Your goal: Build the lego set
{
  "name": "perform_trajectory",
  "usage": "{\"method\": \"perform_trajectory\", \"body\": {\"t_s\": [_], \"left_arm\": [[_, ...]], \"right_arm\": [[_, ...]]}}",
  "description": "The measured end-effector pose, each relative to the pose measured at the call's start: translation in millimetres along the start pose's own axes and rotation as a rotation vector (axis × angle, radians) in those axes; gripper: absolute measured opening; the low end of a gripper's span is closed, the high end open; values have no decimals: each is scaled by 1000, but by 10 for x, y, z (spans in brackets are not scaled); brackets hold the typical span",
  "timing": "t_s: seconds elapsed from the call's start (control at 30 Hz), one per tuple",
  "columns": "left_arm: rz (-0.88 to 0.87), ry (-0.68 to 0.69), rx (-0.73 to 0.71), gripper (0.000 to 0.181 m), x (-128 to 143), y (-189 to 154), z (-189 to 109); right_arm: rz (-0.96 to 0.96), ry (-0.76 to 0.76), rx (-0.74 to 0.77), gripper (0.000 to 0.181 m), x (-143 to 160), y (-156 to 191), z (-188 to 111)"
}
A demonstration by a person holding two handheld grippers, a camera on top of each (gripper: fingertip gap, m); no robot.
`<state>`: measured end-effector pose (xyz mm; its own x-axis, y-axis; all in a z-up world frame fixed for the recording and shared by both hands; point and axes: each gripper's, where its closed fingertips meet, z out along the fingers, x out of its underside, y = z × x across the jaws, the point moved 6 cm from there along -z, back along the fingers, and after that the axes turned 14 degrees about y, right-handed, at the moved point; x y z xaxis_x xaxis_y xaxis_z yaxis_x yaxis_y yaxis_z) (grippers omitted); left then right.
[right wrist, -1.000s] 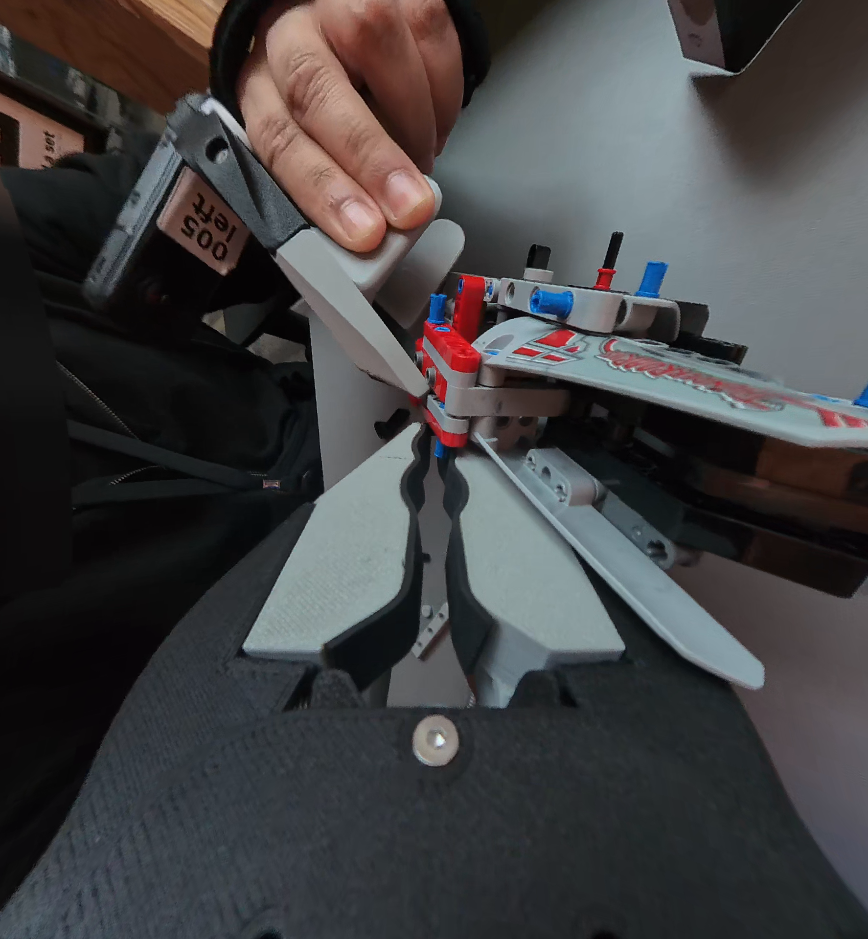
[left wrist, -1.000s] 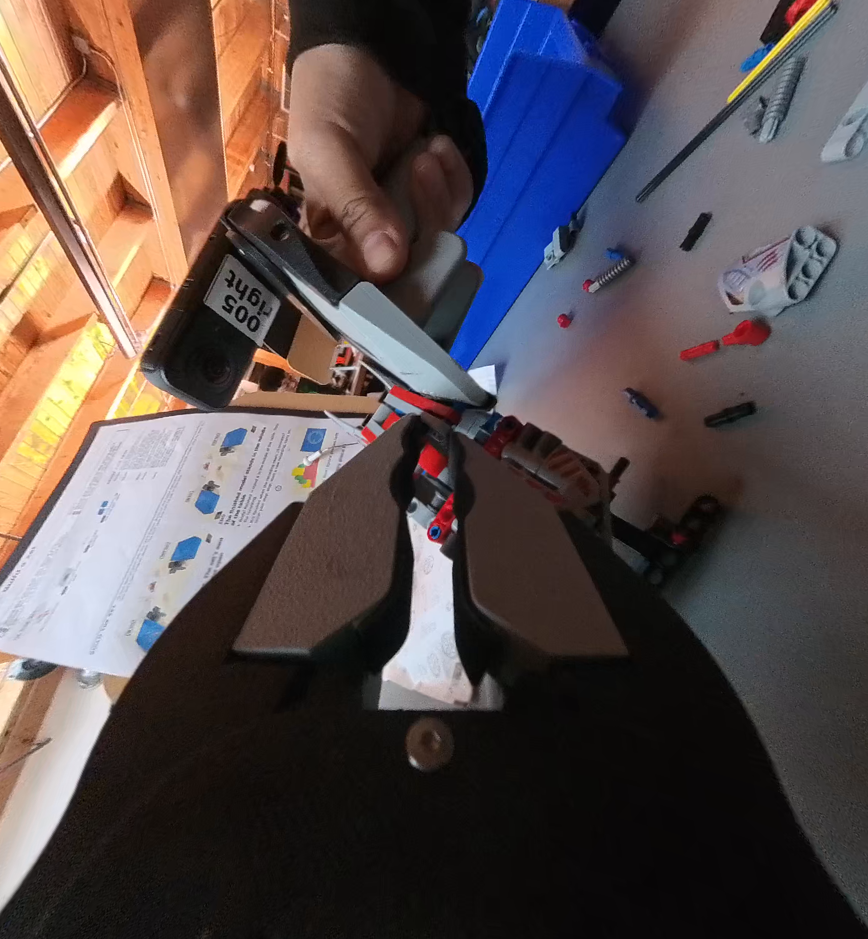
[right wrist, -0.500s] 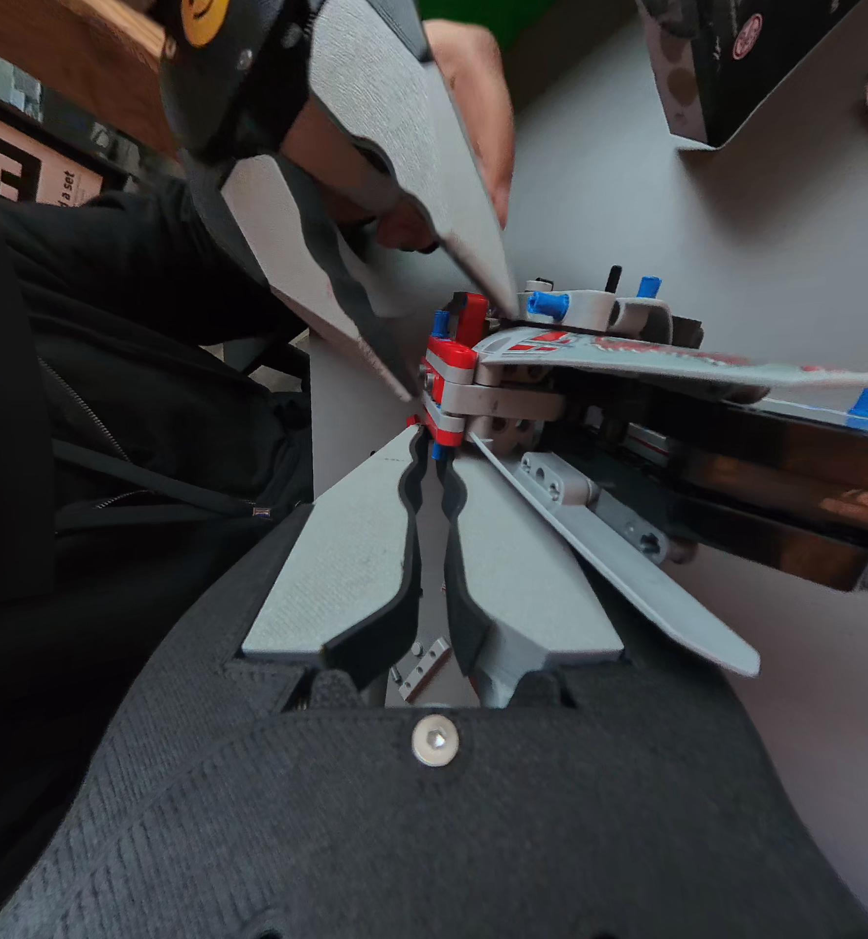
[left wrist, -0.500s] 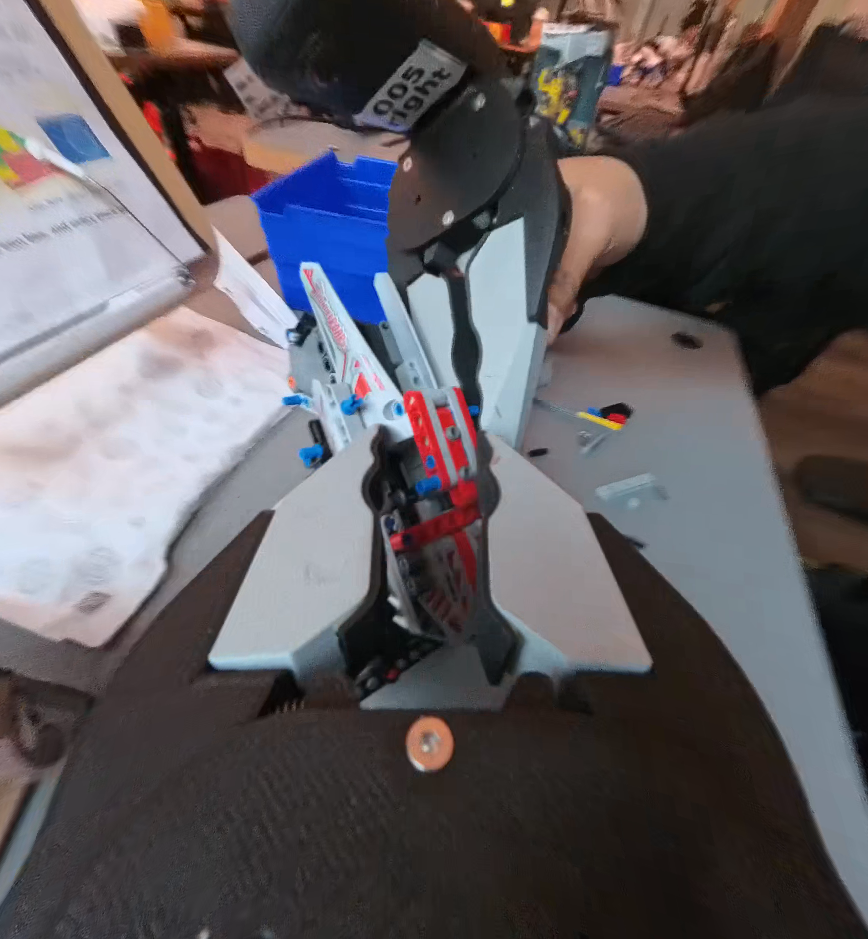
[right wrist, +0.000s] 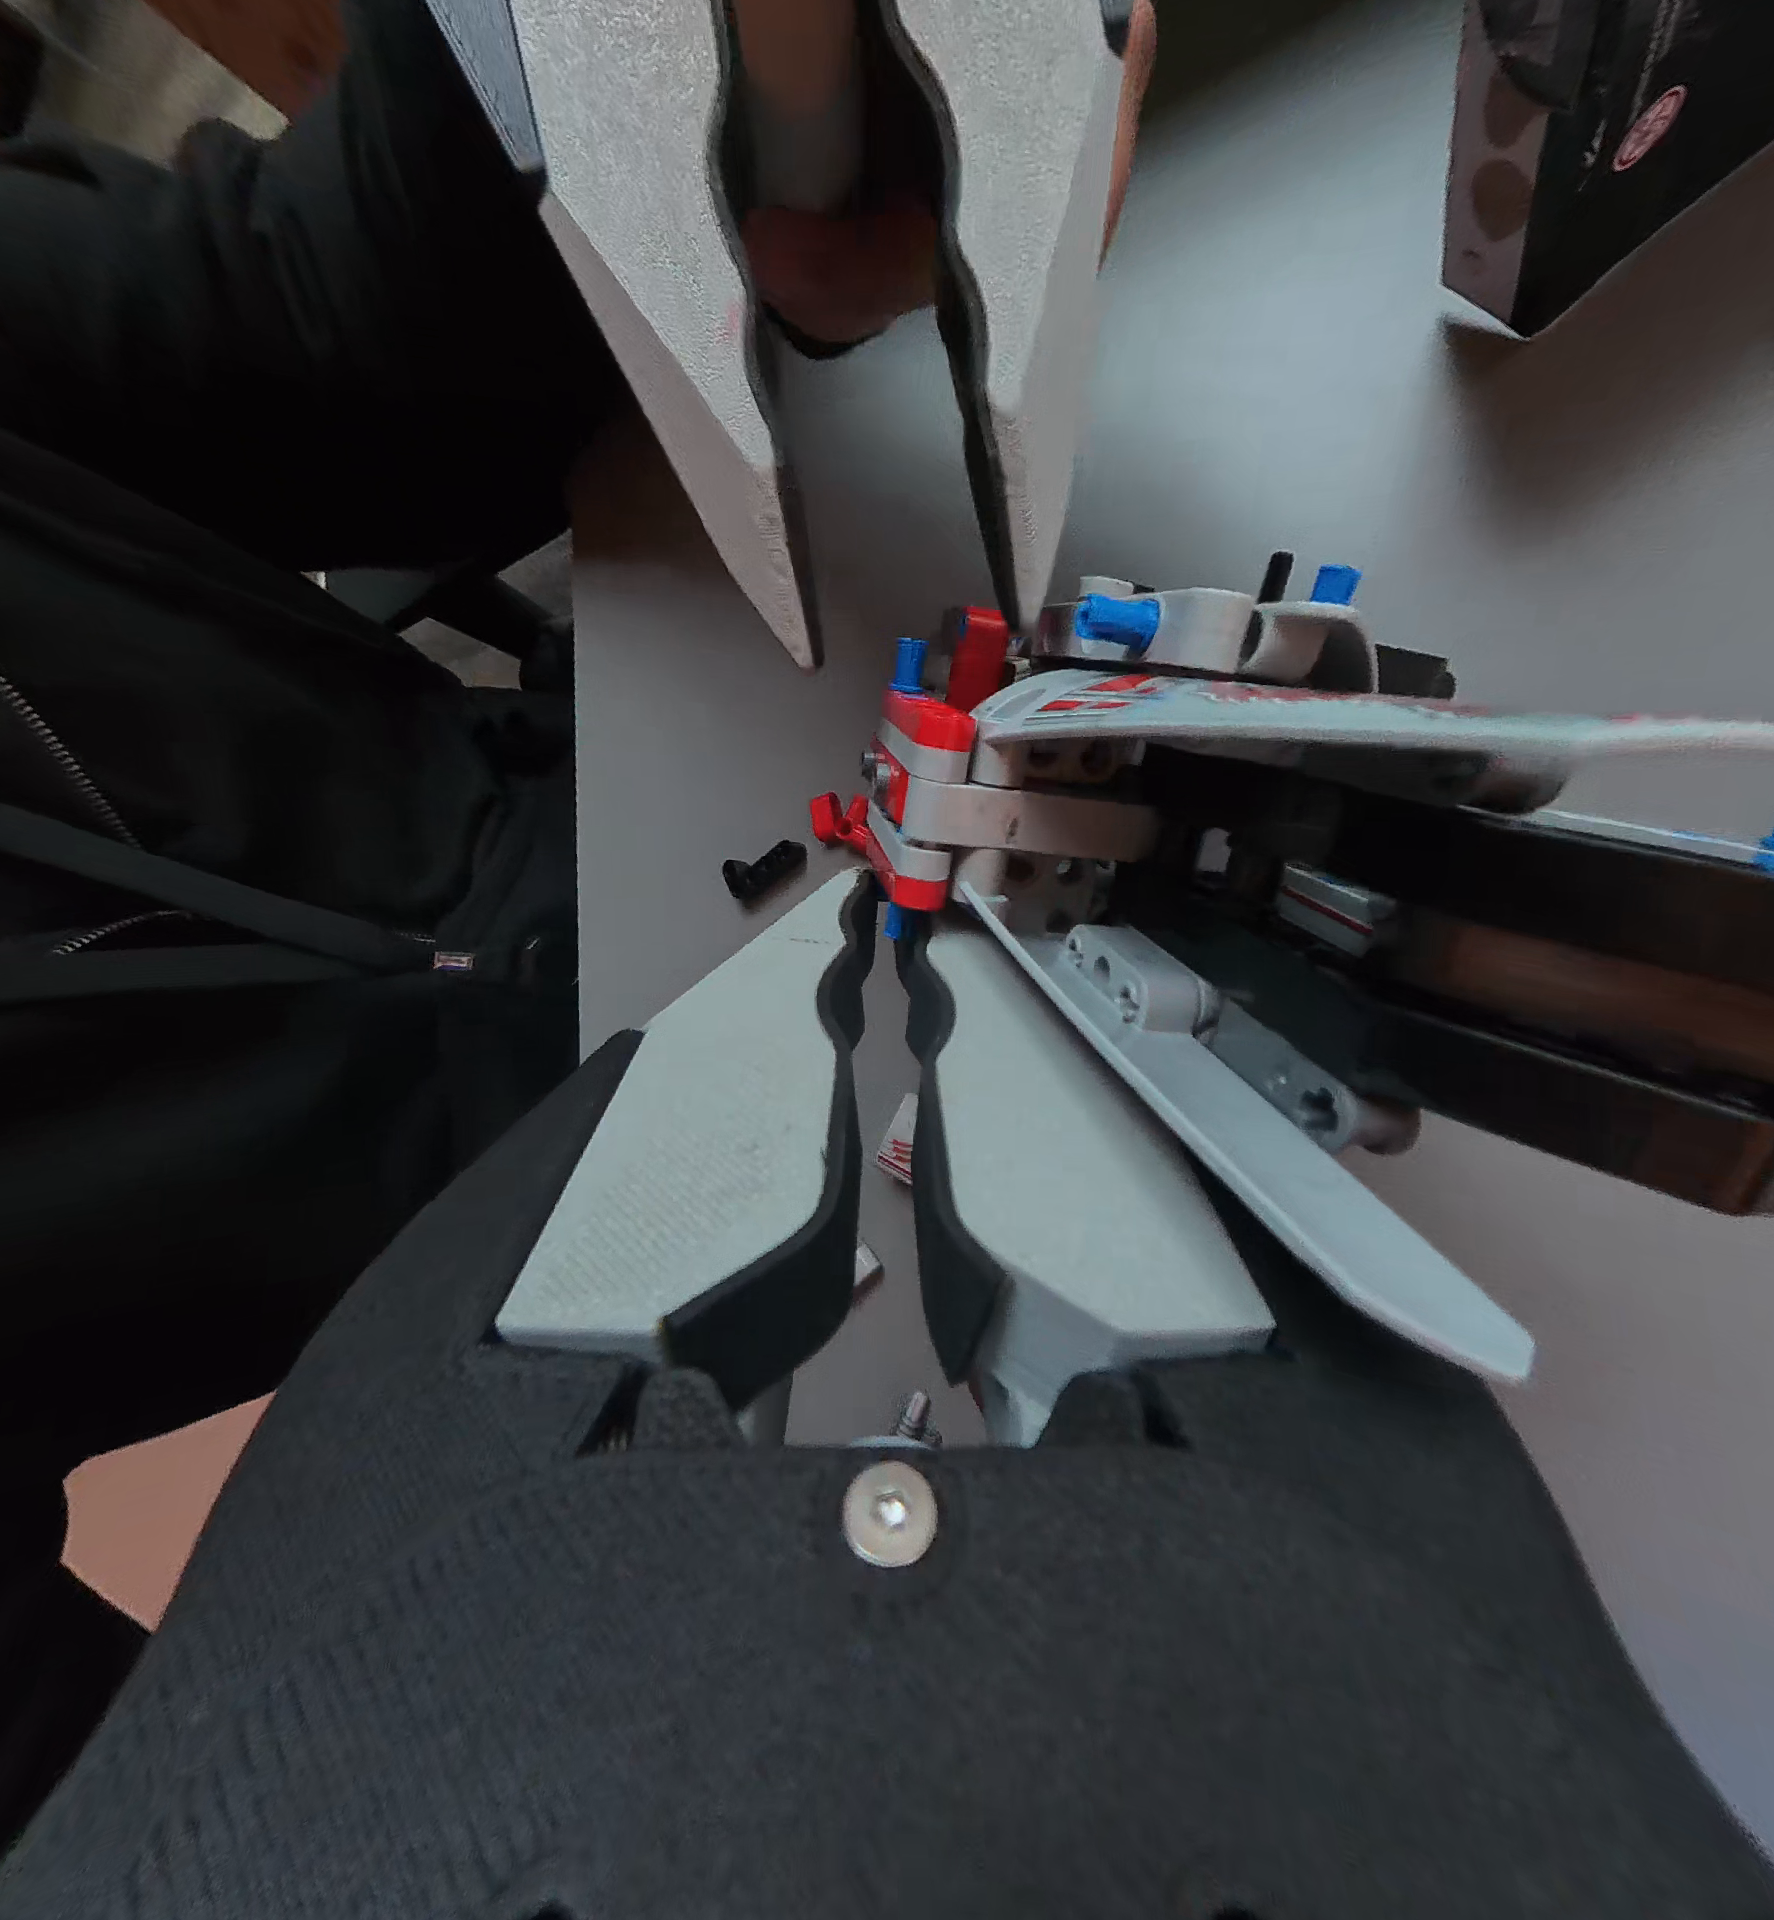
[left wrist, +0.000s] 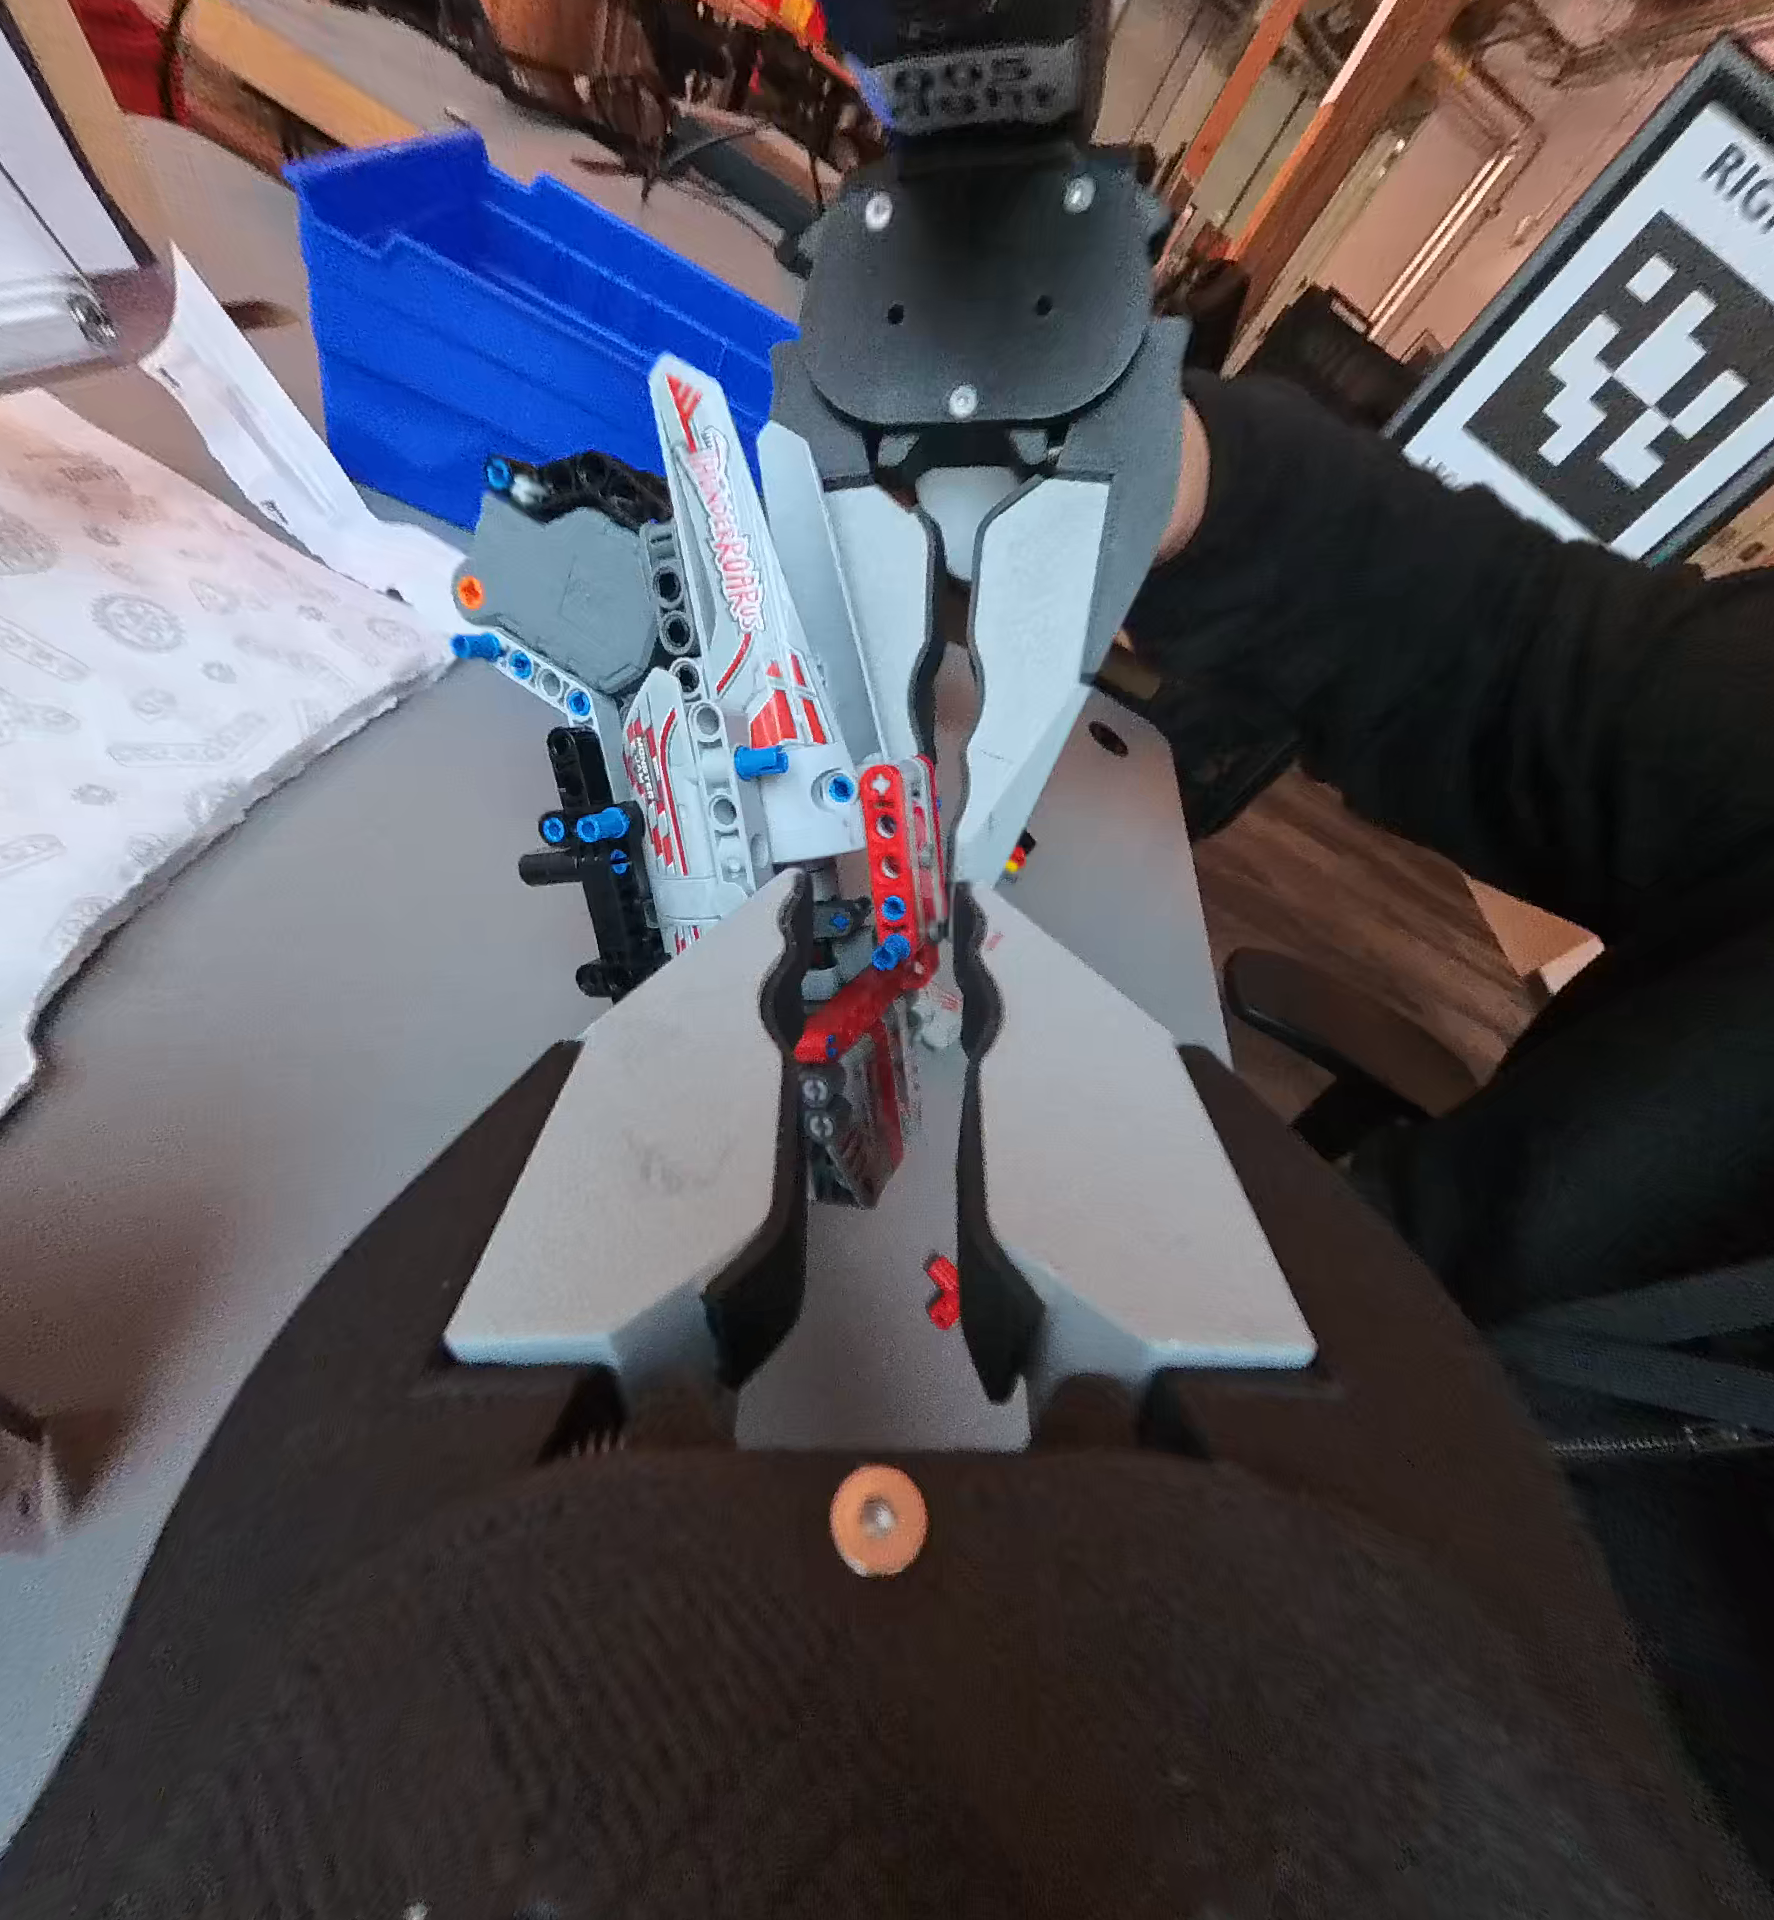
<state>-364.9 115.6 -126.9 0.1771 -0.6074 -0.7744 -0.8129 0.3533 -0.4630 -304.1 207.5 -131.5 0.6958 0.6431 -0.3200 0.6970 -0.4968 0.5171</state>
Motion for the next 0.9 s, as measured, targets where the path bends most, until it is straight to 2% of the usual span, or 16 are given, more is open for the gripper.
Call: {"method": "perform_trajectory", "body": {"t_s": [0.1, 0.17, 0.23, 0.4, 0.43, 0.6, 0.7, 0.8, 0.9], "left_arm": [[-9, 73, 50, 22, 64, -33, 126], [-4, 40, 81, 21, 34, -61, 143], [21, 39, 64, 10, 42, -56, 140], [82, 17, 34, 9, 38, -83, 155], [111, 3, 20, 8, 29, -101, 154], [46, -124, 18, 7, -32, -20, 65], [90, -48, -30, 6, 25, -36, 180], [54, -88, 27, 7, 3, -26, 172], [70, -91, 4, 7, -15, -45, 175]], "right_arm": [[-20, 7, 15, 0, -15, 28, 21], [-34, 20, 34, 0, -35, 46, 32], [-43, 38, 54, 0, -46, 64, 40], [-26, 47, 30, 5, -36, 65, 30], [-18, 39, 23, 1, -33, 59, 21], [90, -155, -68, 0, -18, -48, -122], [85, -111, -54, 0, 76, -82, -28], [76, -176, -90, 0, 109, -62, -80], [65, -233, -112, 0, 142, -69, -101]]}}
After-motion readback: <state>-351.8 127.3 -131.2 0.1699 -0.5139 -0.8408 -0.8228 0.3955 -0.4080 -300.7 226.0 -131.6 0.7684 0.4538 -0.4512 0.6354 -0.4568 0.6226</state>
